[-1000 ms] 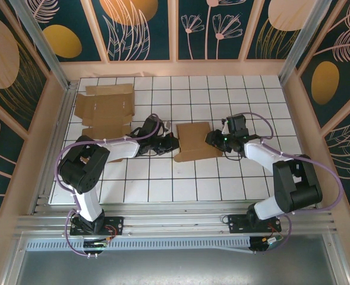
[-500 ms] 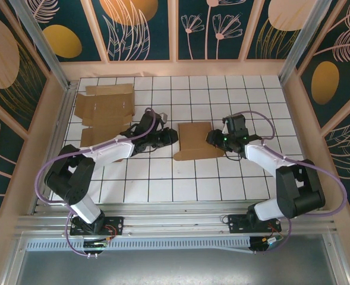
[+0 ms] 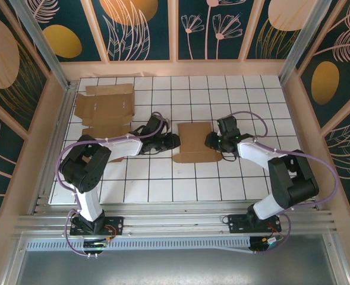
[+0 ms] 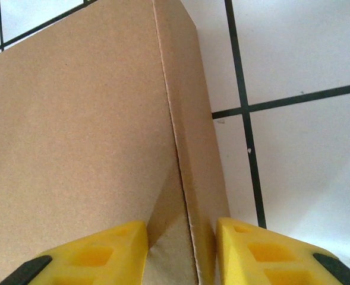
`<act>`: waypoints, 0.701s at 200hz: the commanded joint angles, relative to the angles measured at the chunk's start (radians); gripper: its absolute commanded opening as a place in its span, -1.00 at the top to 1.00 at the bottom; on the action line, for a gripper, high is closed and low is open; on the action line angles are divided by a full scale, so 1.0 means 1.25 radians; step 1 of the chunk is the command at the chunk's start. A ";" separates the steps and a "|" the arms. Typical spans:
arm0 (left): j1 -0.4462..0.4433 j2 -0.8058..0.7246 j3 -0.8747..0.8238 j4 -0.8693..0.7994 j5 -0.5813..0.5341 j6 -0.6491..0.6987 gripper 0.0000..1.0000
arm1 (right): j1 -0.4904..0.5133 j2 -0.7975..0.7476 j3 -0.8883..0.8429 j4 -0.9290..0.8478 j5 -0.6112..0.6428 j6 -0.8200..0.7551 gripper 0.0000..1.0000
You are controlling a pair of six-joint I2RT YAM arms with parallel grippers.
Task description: Fold the paper box
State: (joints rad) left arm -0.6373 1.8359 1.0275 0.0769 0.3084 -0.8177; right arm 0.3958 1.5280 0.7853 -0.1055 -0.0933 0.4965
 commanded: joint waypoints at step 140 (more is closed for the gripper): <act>-0.001 -0.009 -0.026 0.025 0.016 0.032 0.08 | -0.034 0.076 -0.021 0.050 -0.157 0.041 0.15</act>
State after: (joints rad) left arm -0.6342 1.8336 1.0298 0.0505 0.2790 -0.7639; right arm 0.3511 1.5585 0.7906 -0.0769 -0.2298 0.5331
